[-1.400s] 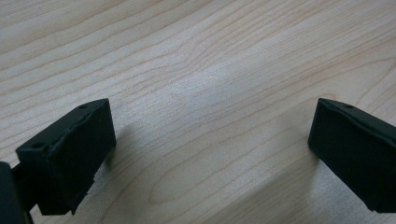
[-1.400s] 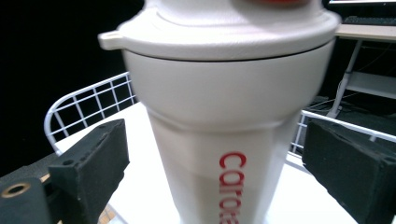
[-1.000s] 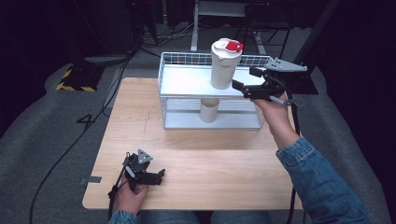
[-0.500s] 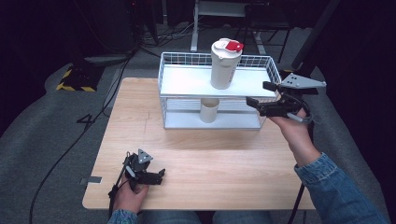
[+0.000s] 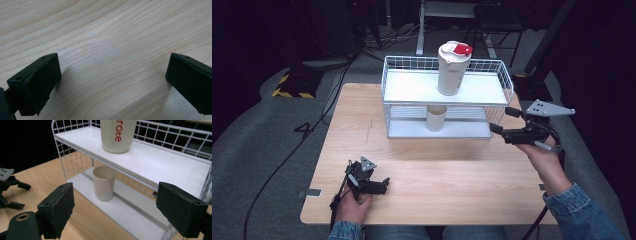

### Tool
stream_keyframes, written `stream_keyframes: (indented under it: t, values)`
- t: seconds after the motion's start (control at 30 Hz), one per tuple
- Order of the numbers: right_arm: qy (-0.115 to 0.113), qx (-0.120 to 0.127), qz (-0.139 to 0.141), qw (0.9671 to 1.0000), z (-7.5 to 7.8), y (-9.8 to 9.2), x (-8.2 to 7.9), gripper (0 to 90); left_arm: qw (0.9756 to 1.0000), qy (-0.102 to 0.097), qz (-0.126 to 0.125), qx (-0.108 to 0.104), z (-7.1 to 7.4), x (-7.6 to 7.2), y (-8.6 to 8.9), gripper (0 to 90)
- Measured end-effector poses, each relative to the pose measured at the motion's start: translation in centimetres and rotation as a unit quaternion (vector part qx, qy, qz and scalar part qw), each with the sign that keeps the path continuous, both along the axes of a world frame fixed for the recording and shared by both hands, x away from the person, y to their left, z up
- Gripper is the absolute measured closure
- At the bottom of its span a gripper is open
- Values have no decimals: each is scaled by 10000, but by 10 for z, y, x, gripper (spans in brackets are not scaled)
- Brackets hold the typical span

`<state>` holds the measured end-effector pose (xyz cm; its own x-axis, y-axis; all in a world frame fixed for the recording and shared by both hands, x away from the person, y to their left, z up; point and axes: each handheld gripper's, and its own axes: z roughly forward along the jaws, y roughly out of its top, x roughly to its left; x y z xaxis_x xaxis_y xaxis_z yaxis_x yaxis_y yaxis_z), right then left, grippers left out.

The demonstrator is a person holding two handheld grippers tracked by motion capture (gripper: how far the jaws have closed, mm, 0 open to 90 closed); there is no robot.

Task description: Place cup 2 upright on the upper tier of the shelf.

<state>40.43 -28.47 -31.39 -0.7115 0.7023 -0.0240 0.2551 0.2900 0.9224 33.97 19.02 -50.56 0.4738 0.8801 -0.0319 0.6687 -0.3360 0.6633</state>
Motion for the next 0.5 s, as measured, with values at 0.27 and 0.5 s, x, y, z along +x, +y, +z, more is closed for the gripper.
stream_keyframes:
  t: [0.27,0.5]
  values:
    - [272,-32,28,9996,-25,-13,-7,153,10000,-15,32,5,0,1,-1,4]
    - [567,-375,-157,9976,-54,-23,-12,153,10000,-15,30,3,0,1,-1,4]
